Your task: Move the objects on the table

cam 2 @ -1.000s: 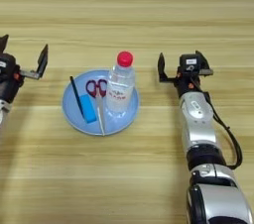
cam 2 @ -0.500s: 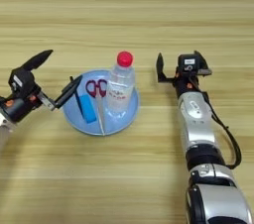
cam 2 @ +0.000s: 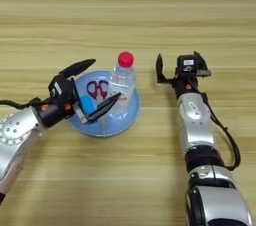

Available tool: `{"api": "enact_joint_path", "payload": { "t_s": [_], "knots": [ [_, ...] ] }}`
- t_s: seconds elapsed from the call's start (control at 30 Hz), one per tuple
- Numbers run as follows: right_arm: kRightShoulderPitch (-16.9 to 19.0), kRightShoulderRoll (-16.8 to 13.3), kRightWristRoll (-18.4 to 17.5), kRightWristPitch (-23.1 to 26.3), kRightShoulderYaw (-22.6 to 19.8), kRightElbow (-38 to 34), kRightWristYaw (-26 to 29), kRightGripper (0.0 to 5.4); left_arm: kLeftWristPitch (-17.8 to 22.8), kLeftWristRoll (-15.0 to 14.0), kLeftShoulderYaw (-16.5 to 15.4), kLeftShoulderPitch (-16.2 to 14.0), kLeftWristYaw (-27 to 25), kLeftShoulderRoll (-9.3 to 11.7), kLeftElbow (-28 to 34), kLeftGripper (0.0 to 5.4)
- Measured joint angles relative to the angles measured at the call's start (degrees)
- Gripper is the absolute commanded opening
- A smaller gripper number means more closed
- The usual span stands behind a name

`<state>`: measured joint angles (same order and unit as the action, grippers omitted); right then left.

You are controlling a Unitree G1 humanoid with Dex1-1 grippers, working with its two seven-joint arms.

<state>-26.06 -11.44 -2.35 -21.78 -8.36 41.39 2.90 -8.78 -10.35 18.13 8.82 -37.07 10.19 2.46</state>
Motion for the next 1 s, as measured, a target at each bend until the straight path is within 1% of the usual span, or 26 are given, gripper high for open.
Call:
{"api": "enact_joint_path", "payload": {
  "t_s": [0.1,0.43,0.57,0.77,0.9,1.0],
  "knots": [
    [0.0,0.1,0.0,0.0,0.0,0.0,0.0,5.37,0.3,1.0,0.7,0.3,-0.3,-0.1,-0.2,5.40],
    [0.0,0.3,0.1,0.0,0.0,-0.2,0.0,5.37,0.5,1.2,0.1,1.1,-0.1,-0.1,-1.3,5.40],
    [0.0,0.3,0.1,0.1,0.0,-0.2,0.0,5.37,0.5,1.6,-0.3,2.1,0.8,-0.4,-3.8,5.40],
    [0.0,0.3,0.2,0.2,0.0,-0.3,0.0,5.37,0.6,1.6,-2.0,5.1,2.1,-1.3,-9.0,5.40],
    [0.0,0.3,0.2,0.3,0.0,-0.5,-0.1,5.37,0.5,1.7,-2.1,6.0,2.1,-2.5,-11.7,5.40],
    [0.0,0.3,0.2,0.4,0.0,-0.5,-0.1,5.37,0.2,2.7,-2.1,6.5,2.0,-2.8,-13.5,5.40]
  ]
}}
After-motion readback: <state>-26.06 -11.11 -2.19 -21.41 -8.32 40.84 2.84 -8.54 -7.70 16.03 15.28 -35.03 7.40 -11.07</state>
